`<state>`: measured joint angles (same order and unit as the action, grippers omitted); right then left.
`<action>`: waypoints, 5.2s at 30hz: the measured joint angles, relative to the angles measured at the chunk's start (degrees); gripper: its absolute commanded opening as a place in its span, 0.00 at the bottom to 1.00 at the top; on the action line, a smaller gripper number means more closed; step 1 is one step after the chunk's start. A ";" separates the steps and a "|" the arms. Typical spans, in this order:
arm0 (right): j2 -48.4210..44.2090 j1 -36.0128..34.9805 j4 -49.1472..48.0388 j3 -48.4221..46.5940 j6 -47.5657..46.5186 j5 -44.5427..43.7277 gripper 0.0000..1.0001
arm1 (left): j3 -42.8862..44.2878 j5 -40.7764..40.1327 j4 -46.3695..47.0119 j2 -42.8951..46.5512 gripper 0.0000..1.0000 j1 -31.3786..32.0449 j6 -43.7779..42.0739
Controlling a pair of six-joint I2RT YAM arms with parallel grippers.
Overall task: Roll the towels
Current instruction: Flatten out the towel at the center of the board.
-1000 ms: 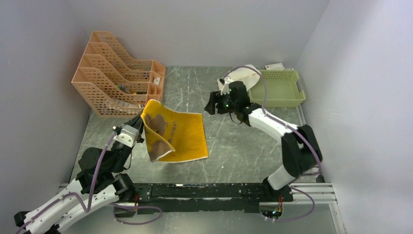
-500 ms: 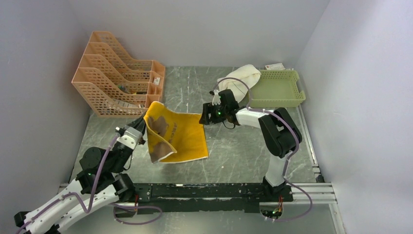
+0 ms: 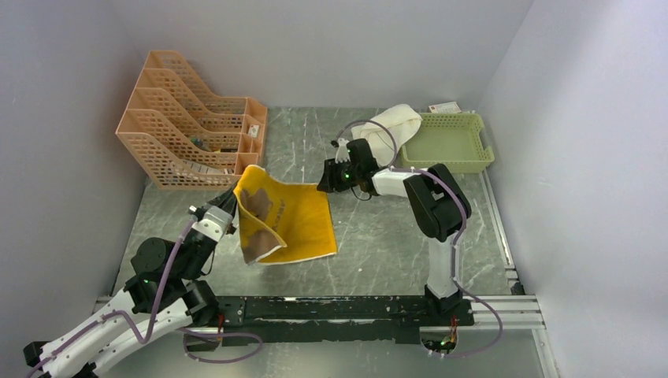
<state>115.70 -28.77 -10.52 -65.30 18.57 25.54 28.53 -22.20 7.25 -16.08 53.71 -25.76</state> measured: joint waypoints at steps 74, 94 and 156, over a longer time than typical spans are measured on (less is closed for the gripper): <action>-64.11 -0.13 41.86 15.41 2.54 -40.26 0.00 | 6.88 10.12 -9.66 -30.80 0.92 -1.84 1.62; -55.67 17.75 32.35 18.16 2.14 -26.97 0.00 | 30.01 17.16 -25.24 -63.98 0.58 -24.46 49.79; -58.18 17.90 30.29 17.11 -0.66 -22.12 0.00 | -3.65 33.05 -11.47 -52.09 0.76 -35.63 137.96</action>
<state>57.52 -10.87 19.77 -48.18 17.91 3.42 24.88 10.85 -4.23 -68.16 18.09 112.20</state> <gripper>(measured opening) 0.010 0.775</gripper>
